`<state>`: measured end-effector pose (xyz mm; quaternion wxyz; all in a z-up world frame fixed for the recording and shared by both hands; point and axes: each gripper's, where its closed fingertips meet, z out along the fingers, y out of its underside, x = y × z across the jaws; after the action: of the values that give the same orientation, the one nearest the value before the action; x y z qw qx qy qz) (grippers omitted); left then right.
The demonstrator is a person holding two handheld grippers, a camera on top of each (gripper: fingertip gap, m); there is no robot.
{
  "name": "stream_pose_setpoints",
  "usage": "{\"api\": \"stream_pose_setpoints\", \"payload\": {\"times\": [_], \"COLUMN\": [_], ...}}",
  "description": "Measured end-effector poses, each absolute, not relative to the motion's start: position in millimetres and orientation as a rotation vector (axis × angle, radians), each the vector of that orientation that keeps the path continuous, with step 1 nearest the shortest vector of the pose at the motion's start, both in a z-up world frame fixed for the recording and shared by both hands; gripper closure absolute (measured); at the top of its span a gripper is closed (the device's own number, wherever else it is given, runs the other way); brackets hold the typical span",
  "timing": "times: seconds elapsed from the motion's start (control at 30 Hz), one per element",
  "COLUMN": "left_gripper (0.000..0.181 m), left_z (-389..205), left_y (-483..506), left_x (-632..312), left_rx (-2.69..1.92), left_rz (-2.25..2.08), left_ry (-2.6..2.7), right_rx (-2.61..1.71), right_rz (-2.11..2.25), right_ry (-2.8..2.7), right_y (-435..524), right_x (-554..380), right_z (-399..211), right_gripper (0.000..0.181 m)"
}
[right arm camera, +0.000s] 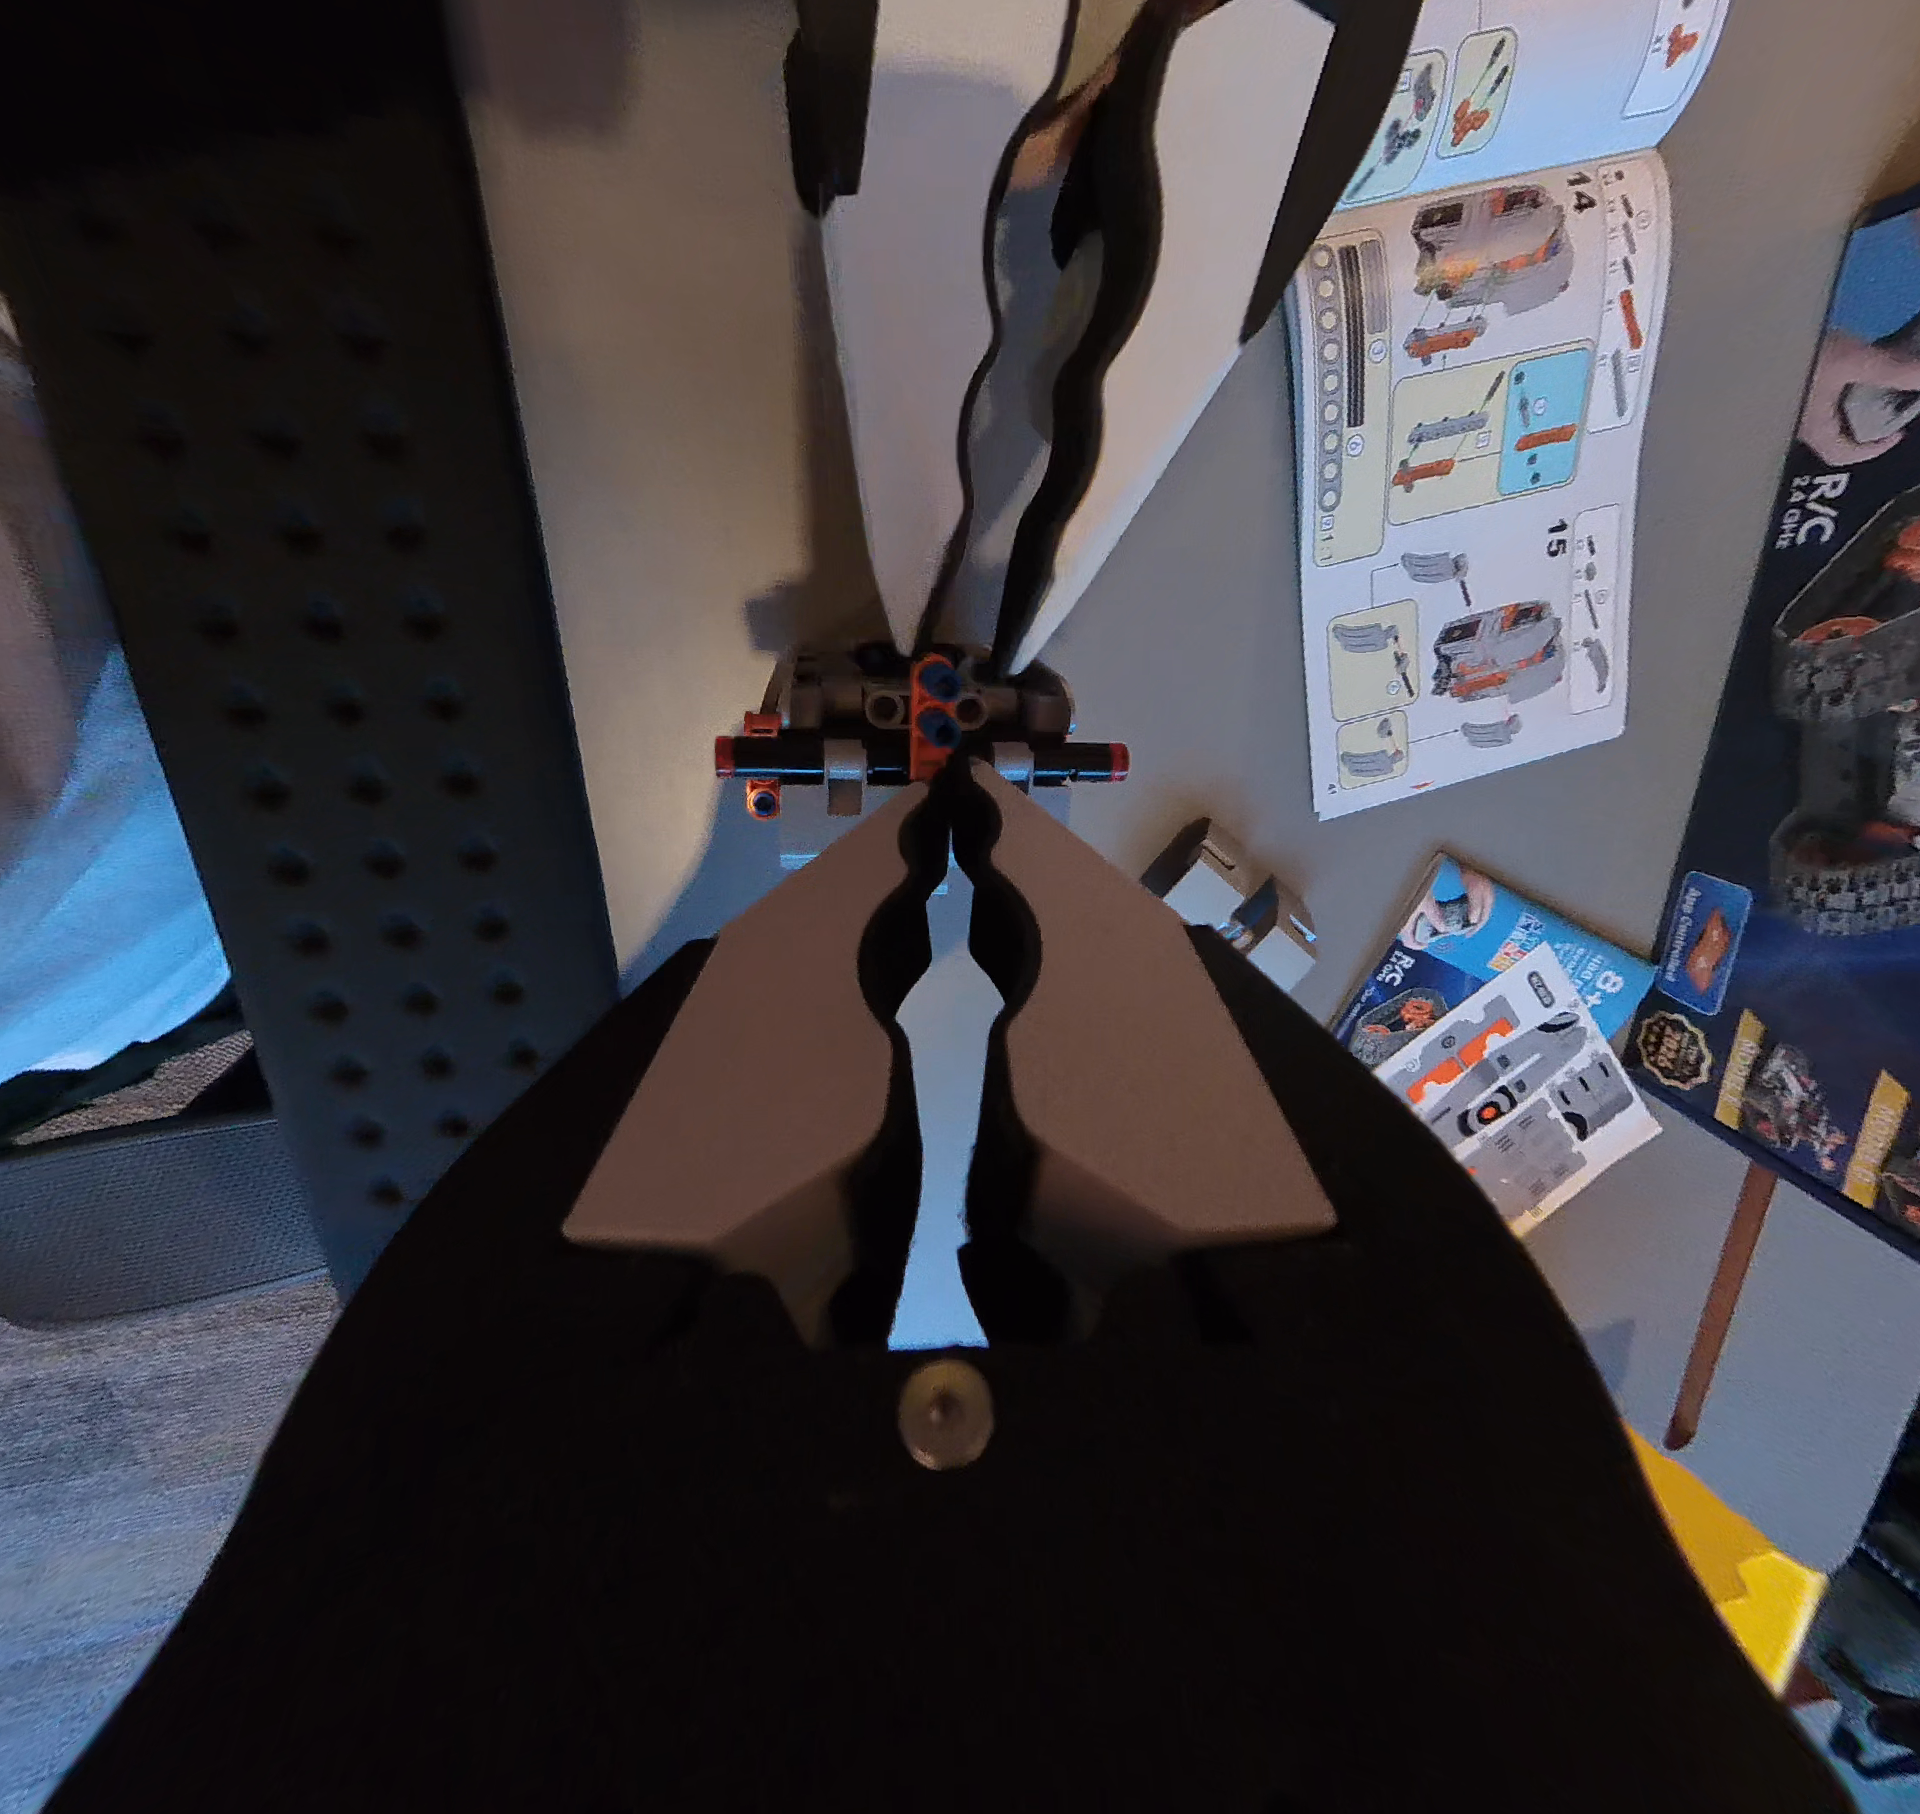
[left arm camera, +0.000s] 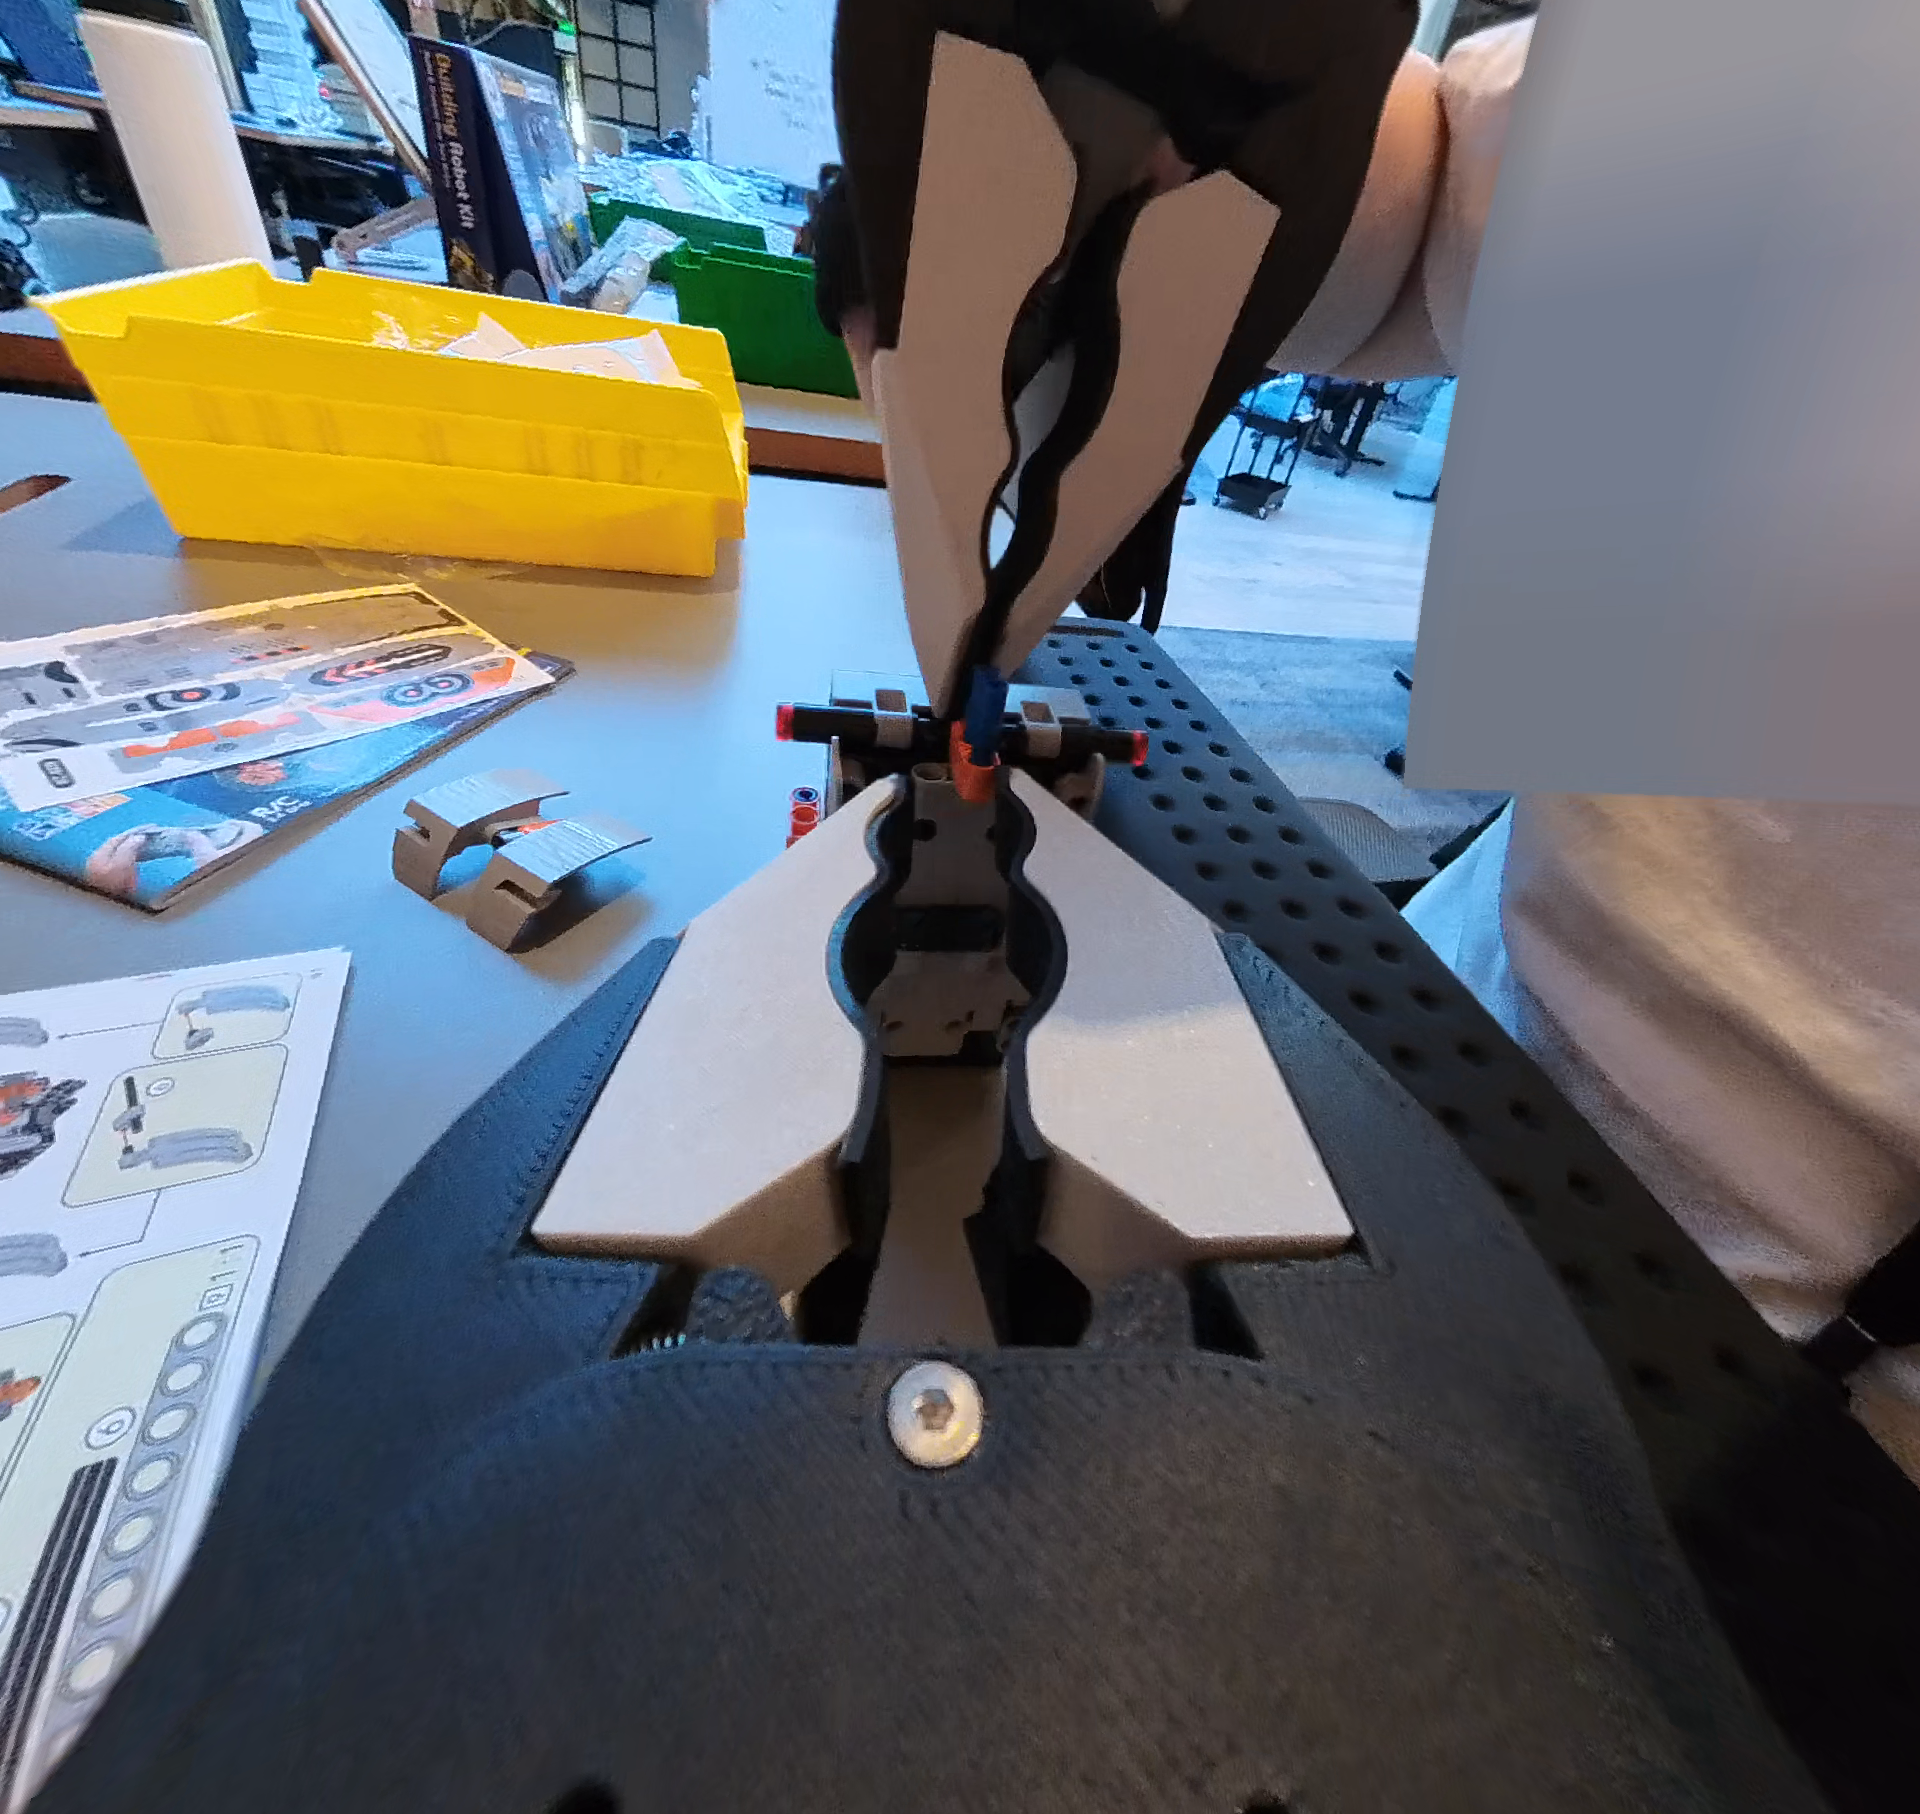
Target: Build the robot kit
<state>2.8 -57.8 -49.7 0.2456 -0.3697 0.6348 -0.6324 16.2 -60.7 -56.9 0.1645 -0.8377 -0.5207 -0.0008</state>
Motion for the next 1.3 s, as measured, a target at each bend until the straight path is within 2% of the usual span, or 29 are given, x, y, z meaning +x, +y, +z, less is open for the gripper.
{"api": "stream_pose_setpoints", "payload": {"times": [0.17, 0.3, 0.47, 0.53, 0.63, 0.83, 0.97, 1.03, 1.07, 1.13, 1.2, 1.3], "left_gripper": [0.17, 0.169, 0.164, 0.165, 0.166, 0.172, 0.171, 0.158, 0.158, 0.142, 0.105, 0.095], "left_z": [-57.6, -61.4, -57.8, -58.4, -62.7, -62.0, -62.7, -62.5, -55.6, -44.7, -57.8, -71.3], "left_y": [-60.2, -55.7, -48.1, -51.0, -55.1, -57.5, -57.1, -54.1, -56.3, -56.2, -57.8, -64.7], "left_x": [4.4, -4.0, -0.6, 2.0, 6.7, 12.5, 13.1, 6.5, -1.8, -13.7, -12.3, -0.4], "left_rx": [-1.016, -1.048, -1.067, -1.081, -1.106, -1.131, -1.174, -1.28, -1.314, -1.419, -1.546, -1.583], "left_rz": [-1.647, -1.649, -1.64, -1.671, -1.698, -1.698, -1.668, -1.681, -1.748, -1.797, -1.598, -1.182], "left_ry": [1.779, 1.754, 1.669, 1.671, 1.671, 1.648, 1.635, 1.581, 1.516, 1.299, 1.166, 1.137], "right_rx": [-2.41, -2.271, -2.131, -2.098, -2.106, -2.06, -2.02, -1.996, -1.989, -1.973, -1.974, -1.974], "right_rz": [0.159, 0.235, 0.446, 0.6, 0.605, 0.57, 0.549, 0.568, 0.572, 0.569, 0.565, 0.533], "right_ry": [-1.338, -1.205, -0.98, -0.86, -0.803, -0.805, -0.767, -0.734, -0.719, -0.697, -0.661, -0.599], "right_y": [-56.3, -49.4, -55.3, -58.0, -58.3, -61.9, -62.2, -61.9, -61.6, -61.4, -61.5, -60.7], "right_x": [14.7, 18.2, 26.1, 22.5, 27.2, 24.8, 25.6, 23.9, 23.8, 23.7, 24.7, 23.4], "right_z": [-52.2, -30.1, -31.9, -34.6, -46.0, -47.6, -47.5, -47.2, -47.0, -46.8, -46.7, -46.4], "right_gripper": [0.18, 0.156, 0.154, 0.155, 0.16, 0.18, 0.181, 0.181, 0.181, 0.181, 0.181, 0.181]}}
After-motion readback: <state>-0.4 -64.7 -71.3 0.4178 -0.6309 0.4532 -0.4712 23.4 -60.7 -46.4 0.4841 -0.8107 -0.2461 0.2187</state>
